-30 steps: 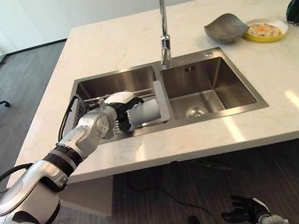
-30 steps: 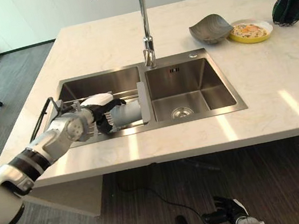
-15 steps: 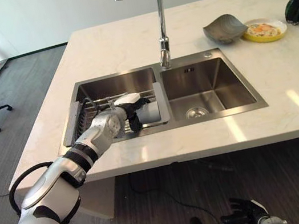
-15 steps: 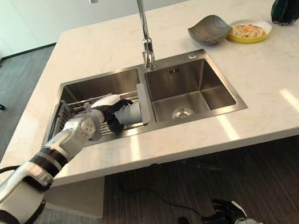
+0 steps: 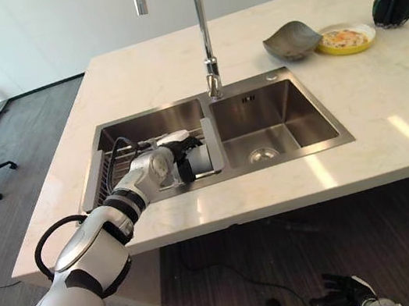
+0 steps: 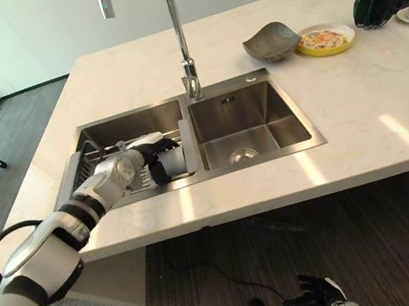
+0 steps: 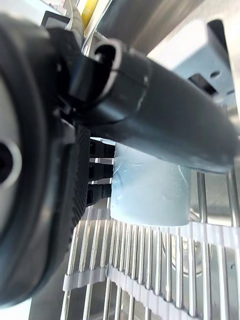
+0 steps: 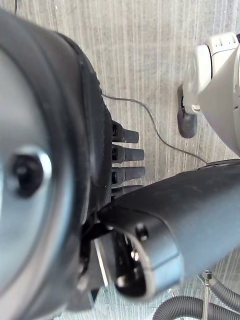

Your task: Place the dishes in the dishwasher.

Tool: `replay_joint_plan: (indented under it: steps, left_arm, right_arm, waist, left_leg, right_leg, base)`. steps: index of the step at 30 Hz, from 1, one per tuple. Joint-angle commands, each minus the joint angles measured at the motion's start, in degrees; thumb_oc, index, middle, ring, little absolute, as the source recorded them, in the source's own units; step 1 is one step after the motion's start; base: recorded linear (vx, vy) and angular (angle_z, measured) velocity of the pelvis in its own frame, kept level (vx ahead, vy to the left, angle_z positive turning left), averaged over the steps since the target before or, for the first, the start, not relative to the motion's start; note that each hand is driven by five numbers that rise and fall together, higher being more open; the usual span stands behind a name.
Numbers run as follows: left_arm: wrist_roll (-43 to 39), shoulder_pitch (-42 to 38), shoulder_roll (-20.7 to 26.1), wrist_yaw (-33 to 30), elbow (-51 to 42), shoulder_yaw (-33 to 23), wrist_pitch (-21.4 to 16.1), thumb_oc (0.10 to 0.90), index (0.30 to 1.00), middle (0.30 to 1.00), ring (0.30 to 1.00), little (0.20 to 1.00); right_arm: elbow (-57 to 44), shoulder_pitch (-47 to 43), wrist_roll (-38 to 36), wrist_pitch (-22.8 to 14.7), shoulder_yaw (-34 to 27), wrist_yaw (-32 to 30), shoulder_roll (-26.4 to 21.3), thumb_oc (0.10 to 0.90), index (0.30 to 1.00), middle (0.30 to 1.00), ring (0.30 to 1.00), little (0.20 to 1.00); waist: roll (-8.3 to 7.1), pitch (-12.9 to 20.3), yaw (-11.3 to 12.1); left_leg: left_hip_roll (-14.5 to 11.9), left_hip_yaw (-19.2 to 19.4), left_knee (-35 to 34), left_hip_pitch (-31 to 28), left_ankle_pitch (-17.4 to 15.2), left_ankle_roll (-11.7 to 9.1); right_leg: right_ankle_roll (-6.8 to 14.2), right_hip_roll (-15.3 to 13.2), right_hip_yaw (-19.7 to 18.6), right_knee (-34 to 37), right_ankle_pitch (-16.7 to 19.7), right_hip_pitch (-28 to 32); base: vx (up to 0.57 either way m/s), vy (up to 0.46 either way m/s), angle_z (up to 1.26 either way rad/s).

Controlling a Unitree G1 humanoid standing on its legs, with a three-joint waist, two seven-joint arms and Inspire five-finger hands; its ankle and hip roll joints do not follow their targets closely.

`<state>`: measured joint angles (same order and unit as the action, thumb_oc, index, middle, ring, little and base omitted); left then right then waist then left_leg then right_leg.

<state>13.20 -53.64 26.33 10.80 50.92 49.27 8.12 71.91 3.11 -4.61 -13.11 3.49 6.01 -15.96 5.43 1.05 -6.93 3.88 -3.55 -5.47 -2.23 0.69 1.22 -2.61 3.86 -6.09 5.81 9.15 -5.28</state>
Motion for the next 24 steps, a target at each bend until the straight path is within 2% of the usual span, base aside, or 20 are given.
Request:
replay_joint_plan:
  steps: [1, 5, 7, 11, 12, 14, 15, 16, 17, 18, 19, 20, 21, 22, 23, 24]
  left_arm:
    - [3.1, -2.0, 0.9, -1.4, 8.2, 2.5, 1.9, 0.400, 0.300, 0.300, 0.300, 0.300]
    - [3.0, -2.4, 2.0, -2.1, 14.3, 2.7, 2.3, 0.400, 0.300, 0.300, 0.300, 0.300]
    - [3.1, -1.9, 2.8, -1.7, 13.8, 2.8, 2.2, 0.400, 0.300, 0.300, 0.300, 0.300]
    - [1.8, -1.4, 8.9, -3.9, 3.7, 0.7, 1.2, 0.400, 0.300, 0.300, 0.300, 0.300]
    - [1.5, -1.2, 10.8, -5.2, -1.2, -0.6, 0.6, 0.400, 0.300, 0.300, 0.300, 0.300]
    - [1.3, -0.3, 18.5, -9.1, -17.8, -3.8, -1.7, 0.400, 0.300, 0.300, 0.300, 0.300]
    - [1.6, 0.9, 23.3, -11.9, -28.7, -7.7, -2.7, 0.400, 0.300, 0.300, 0.300, 0.300]
    - [0.9, 3.8, 25.9, -15.4, -35.3, -14.1, -3.6, 0.400, 0.300, 0.300, 0.300, 0.300]
    - [-0.1, 8.7, 26.0, -19.4, -44.9, -25.3, -4.3, 0.400, 0.300, 0.300, 0.300, 0.300]
    - [0.0, 9.4, 26.0, -19.3, -45.3, -26.0, -4.1, 0.400, 0.300, 0.300, 0.300, 0.300]
    - [-0.6, 13.5, 23.2, -22.7, -47.0, -33.4, -5.9, 0.400, 0.300, 0.300, 0.300, 0.300]
    - [-0.6, 14.1, 21.5, -24.2, -50.8, -37.2, -6.2, 0.400, 0.300, 0.300, 0.300, 0.300]
    - [-0.5, 14.6, 21.4, -24.0, -51.2, -37.7, -6.0, 0.400, 0.300, 0.300, 0.300, 0.300]
    - [0.6, 14.7, 19.1, -25.9, -56.5, -41.7, -6.4, 0.400, 0.300, 0.300, 0.300, 0.300]
    - [0.7, 14.9, 19.1, -25.8, -56.7, -41.9, -6.3, 0.400, 0.300, 0.300, 0.300, 0.300]
    - [1.9, 14.7, 17.6, -27.2, -61.3, -44.7, -5.5, 0.400, 0.300, 0.300, 0.300, 0.300]
  right_arm:
    - [-0.1, -1.5, -0.1, -3.4, -0.6, 0.6, -2.3, 0.800, 0.900, 0.900, 0.900, 0.900]
    - [0.5, -2.0, -0.1, -3.4, -0.3, 0.9, -2.4, 0.800, 0.900, 0.900, 0.900, 0.900]
    - [0.3, -1.9, -0.1, -3.4, -0.4, 1.0, -2.5, 0.800, 0.900, 0.900, 0.900, 0.900]
    - [-0.4, -2.2, -0.3, -3.0, -1.1, 0.7, -1.7, 0.800, 0.900, 0.900, 0.900, 0.900]
    - [-0.4, -2.2, -0.2, -2.8, -1.3, 0.6, -1.4, 0.800, 0.900, 0.900, 0.900, 0.900]
    - [-2.2, -1.8, 0.1, -2.0, -2.3, 0.7, -0.5, 0.800, 0.900, 0.900, 0.900, 0.900]
    - [-2.8, -1.1, 0.2, -1.8, -3.2, 0.8, 0.4, 0.800, 0.900, 0.900, 0.900, 0.900]
    - [-3.0, -0.8, 0.4, -1.7, -4.0, 0.6, 0.8, 0.800, 0.900, 0.900, 0.900, 0.900]
    - [-3.1, -0.4, 0.6, -1.6, -5.1, 0.6, 1.9, 0.800, 0.900, 0.900, 0.900, 0.900]
    - [-3.1, -0.3, 0.6, -1.6, -4.8, 0.6, 1.6, 0.800, 0.900, 0.900, 0.900, 0.900]
    - [-3.0, -0.5, 1.3, -1.3, -5.6, 0.5, 2.1, 0.800, 0.900, 0.900, 0.900, 0.900]
    - [-2.7, 0.0, 1.7, -1.5, -5.7, 0.5, 2.4, 0.800, 0.900, 0.900, 0.900, 0.900]
    - [-2.7, 0.0, 1.7, -1.5, -5.6, 0.5, 2.2, 0.800, 0.900, 0.900, 0.900, 0.900]
    - [-2.2, -0.3, 1.7, -1.7, -6.1, 0.4, 2.7, 0.800, 0.900, 0.900, 0.900, 0.900]
    - [-2.1, -0.4, 1.7, -1.7, -6.1, 0.4, 2.6, 0.800, 0.900, 0.900, 0.900, 0.900]
    - [-1.4, -0.5, 1.2, -2.1, -6.5, 0.1, 3.2, 0.800, 0.900, 0.900, 0.900, 0.900]
  waist:
    - [0.12, -2.2, -0.5]
    - [-0.05, -2.0, -0.3]
    - [-0.03, -2.0, -0.2]
    - [-0.84, -2.0, 1.0]
    - [-1.11, -2.1, 1.4]
    - [-2.28, -2.4, 2.5]
    - [-3.02, -2.5, 3.1]
    - [-3.87, -2.7, 3.6]
    - [-4.78, -2.9, 4.1]
    - [-4.51, -2.7, 3.8]
    - [-5.23, -2.6, 4.2]
    - [-5.34, -2.4, 4.2]
    - [-5.19, -2.4, 4.1]
    - [-5.51, -2.3, 4.7]
    - [-5.44, -2.4, 4.7]
    - [-5.64, -2.7, 5.5]
  left_leg:
    - [-2.6, 2.3, 0.5, 2.1, 0.7, -2.2]
    - [-2.6, 2.3, 0.5, 2.1, 0.8, -2.2]
    - [-2.7, 2.3, 0.5, 2.1, 0.8, -2.2]
    - [-2.6, 1.9, 0.5, 2.6, 1.8, -2.3]
    - [-2.6, 1.8, 0.5, 2.6, 1.9, -2.3]
    - [-2.6, 1.6, 0.5, 2.6, 2.0, -2.4]
    - [-2.6, 1.5, 0.5, 2.6, 2.0, -2.5]
    - [-2.6, 1.5, 0.5, 2.5, 2.0, -2.7]
    - [-2.7, 1.6, 0.5, 2.4, 2.4, -2.8]
    - [-2.7, 1.6, 0.5, 2.4, 2.1, -2.8]
    - [-2.6, 1.6, 0.5, 2.8, 2.5, -2.8]
    - [-2.6, 1.5, 0.5, 2.9, 2.6, -2.8]
    - [-2.6, 1.6, 0.5, 2.9, 2.6, -2.8]
    - [-2.6, 1.2, 0.5, 3.0, 2.7, -2.8]
    - [-2.6, 1.3, 0.5, 3.0, 2.7, -2.8]
    - [-2.4, 0.8, 0.5, 3.1, 2.9, -2.7]
  right_leg:
    - [2.2, -2.2, 1.5, -0.8, -4.5, 2.6]
    - [2.3, -2.0, 1.3, -0.8, -4.6, 2.7]
    - [2.3, -2.0, 1.3, -0.8, -4.6, 2.8]
    - [2.2, -1.9, 1.3, -0.8, -3.9, 2.4]
    - [2.1, -1.9, 1.3, -0.8, -3.9, 2.4]
    - [1.9, -1.8, 1.3, -0.8, -3.7, 2.4]
    - [1.7, -1.8, 1.3, -0.8, -3.6, 2.3]
    - [1.5, -1.7, 1.2, -0.8, -3.6, 2.4]
    - [1.3, -1.5, 0.9, -0.8, -3.4, 2.5]
    - [1.3, -1.5, 1.0, -0.8, -3.6, 2.5]
    - [1.3, -1.3, 0.6, -0.8, -3.5, 2.2]
    - [1.2, -1.3, 0.6, -0.8, -3.5, 2.1]
    - [1.2, -1.2, 0.6, -0.8, -3.5, 2.2]
    - [1.1, -1.2, 0.6, -0.8, -3.5, 2.2]
    - [1.1, -1.2, 0.6, -0.8, -3.5, 2.2]
    - [1.1, -1.1, 0.6, -0.8, -3.6, 2.3]
  base:
    - [0.00, -0.016, -0.05]
    - [0.00, -0.001, -0.01]
    - [0.00, 0.000, 0.00]
    - [-0.03, -0.008, -0.02]
    - [0.00, 0.000, 0.00]
    - [0.00, -0.021, -0.02]
    - [0.02, -0.043, -0.06]
    - [0.02, -0.045, -0.06]
    - [0.00, 0.000, 0.00]
    - [0.00, 0.000, 0.00]
    - [0.01, 0.008, 0.07]
    - [-0.01, 0.006, 0.09]
    - [0.00, 0.003, 0.08]
    - [0.00, 0.000, 0.00]
    - [0.00, 0.000, 0.00]
    - [0.00, 0.000, 0.00]
